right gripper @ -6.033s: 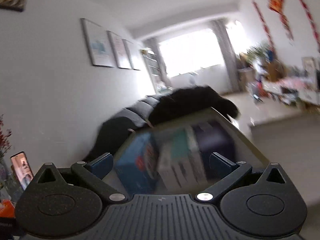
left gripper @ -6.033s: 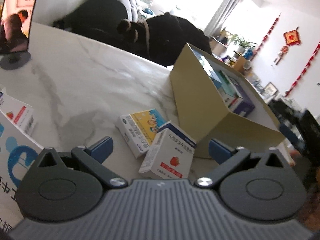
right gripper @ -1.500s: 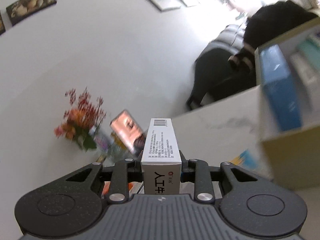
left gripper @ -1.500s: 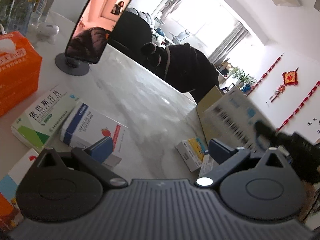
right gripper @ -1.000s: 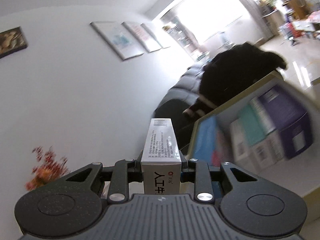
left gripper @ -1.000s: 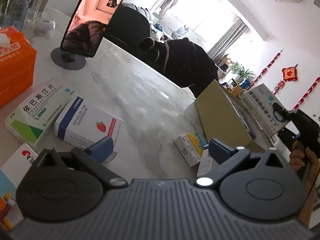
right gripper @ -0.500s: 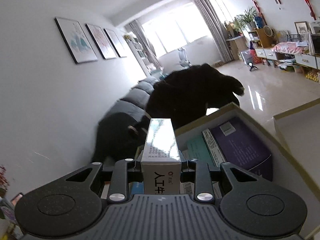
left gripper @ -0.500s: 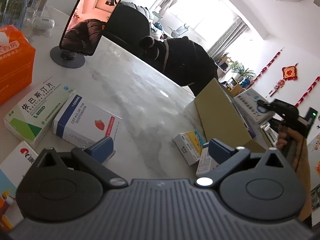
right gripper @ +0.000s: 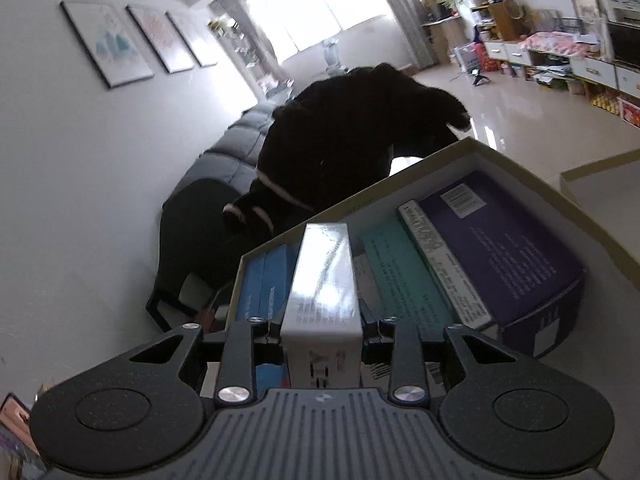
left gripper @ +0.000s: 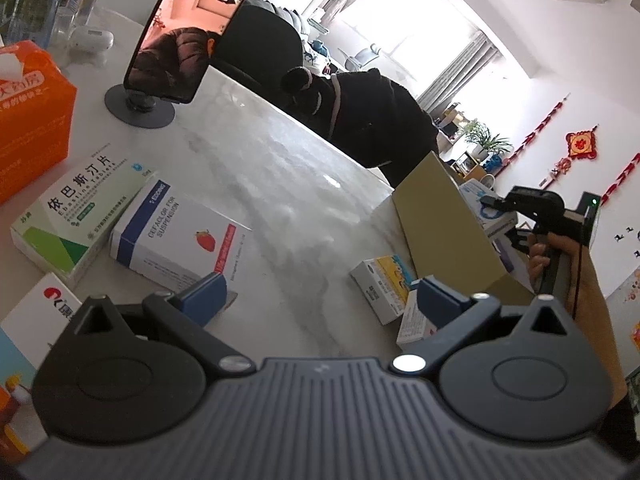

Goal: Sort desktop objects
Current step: 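Lower the white box into the cardboard box beside the other boxes, then open the right gripper to release the white box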

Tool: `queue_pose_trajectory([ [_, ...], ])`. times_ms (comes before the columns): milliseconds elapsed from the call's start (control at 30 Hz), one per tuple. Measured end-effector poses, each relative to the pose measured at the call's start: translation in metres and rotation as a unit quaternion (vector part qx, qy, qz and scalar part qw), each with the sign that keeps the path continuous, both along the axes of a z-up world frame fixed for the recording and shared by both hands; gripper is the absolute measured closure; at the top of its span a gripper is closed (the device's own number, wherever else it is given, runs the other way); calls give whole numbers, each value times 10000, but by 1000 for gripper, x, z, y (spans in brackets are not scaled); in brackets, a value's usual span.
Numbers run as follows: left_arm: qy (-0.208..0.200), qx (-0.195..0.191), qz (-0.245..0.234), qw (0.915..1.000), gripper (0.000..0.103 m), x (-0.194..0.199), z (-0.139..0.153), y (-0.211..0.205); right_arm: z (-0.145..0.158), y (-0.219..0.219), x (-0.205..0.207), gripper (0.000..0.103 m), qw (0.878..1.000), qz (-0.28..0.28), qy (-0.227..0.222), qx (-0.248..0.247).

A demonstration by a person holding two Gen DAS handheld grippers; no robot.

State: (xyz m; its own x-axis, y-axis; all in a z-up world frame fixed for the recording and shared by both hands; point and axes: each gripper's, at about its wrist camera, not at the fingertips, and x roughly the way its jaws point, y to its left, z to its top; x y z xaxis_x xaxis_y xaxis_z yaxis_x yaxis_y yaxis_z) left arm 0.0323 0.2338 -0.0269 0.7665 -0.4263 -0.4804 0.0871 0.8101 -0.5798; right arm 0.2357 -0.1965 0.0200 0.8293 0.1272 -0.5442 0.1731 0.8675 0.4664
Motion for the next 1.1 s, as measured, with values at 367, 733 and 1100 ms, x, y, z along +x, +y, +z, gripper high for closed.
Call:
queue_pose_trajectory([
  [367,37,181,-60,9998,0,-1,1,-9,3,9,8,53,9976,547,401,102],
  [733,75,185,-148,9997,0,6,-3,-14,21,10,-16,77,9918,1068,309,-627],
  [1100,106,344,-276,9990,0,5,1,-25,5,13,36,92,9875,971,718,-1014],
])
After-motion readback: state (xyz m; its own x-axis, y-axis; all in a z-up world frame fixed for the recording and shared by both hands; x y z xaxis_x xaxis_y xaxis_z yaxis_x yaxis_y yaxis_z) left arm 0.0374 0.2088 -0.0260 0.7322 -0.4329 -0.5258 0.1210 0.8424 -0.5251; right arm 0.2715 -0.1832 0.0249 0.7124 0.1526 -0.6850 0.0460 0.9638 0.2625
